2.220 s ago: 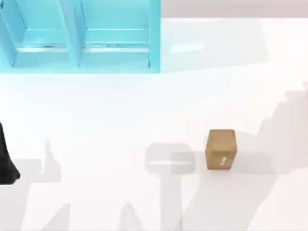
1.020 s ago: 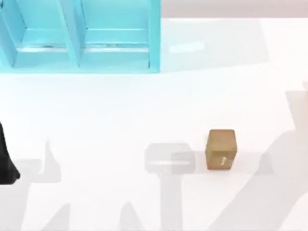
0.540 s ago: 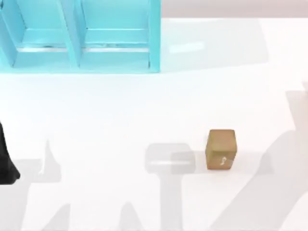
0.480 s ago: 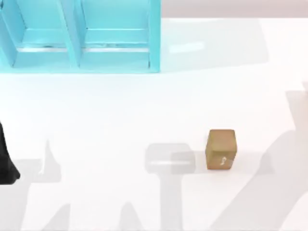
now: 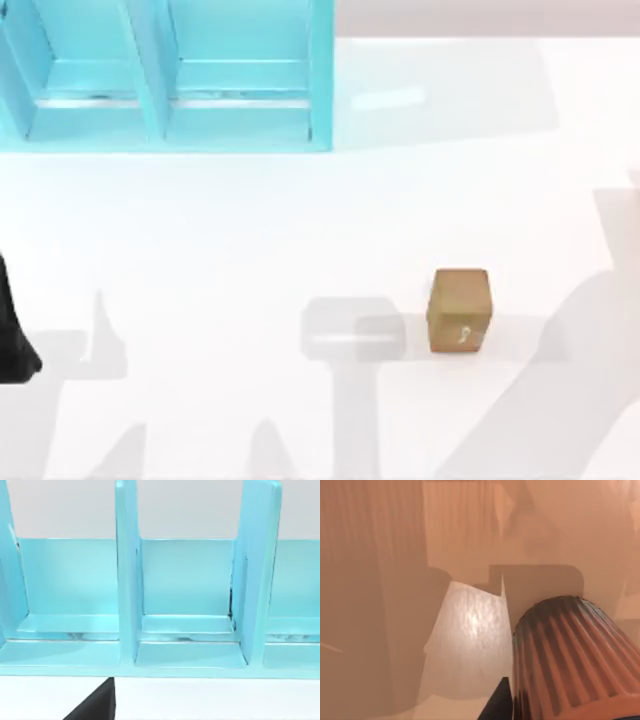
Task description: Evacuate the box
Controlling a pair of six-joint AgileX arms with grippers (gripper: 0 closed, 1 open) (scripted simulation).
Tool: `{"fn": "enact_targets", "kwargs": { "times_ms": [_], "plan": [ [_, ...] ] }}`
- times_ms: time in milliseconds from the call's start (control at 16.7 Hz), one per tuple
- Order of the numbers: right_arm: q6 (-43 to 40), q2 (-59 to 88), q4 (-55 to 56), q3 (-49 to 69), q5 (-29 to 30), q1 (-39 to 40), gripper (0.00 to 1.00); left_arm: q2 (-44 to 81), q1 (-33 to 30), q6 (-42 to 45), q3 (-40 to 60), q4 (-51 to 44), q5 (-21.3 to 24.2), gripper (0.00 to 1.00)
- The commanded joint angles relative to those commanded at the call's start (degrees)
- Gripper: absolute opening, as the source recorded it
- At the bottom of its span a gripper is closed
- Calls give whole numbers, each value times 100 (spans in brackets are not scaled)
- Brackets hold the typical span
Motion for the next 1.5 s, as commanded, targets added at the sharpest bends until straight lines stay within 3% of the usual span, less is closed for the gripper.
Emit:
{"fn": "enact_targets", "kwargs": {
  "times_ms": [300,1020,1500],
  "plan": [
    [10,-26,-207,158,-8,30,0,0,0,0,0,0,0,100],
    [-11,-102,-2778,2674,-9,21,0,0,0,0,0,0,0,100],
    [70,-54,-2907,2827,1,90,0,0,0,0,0,0,0,100]
  ]
}}
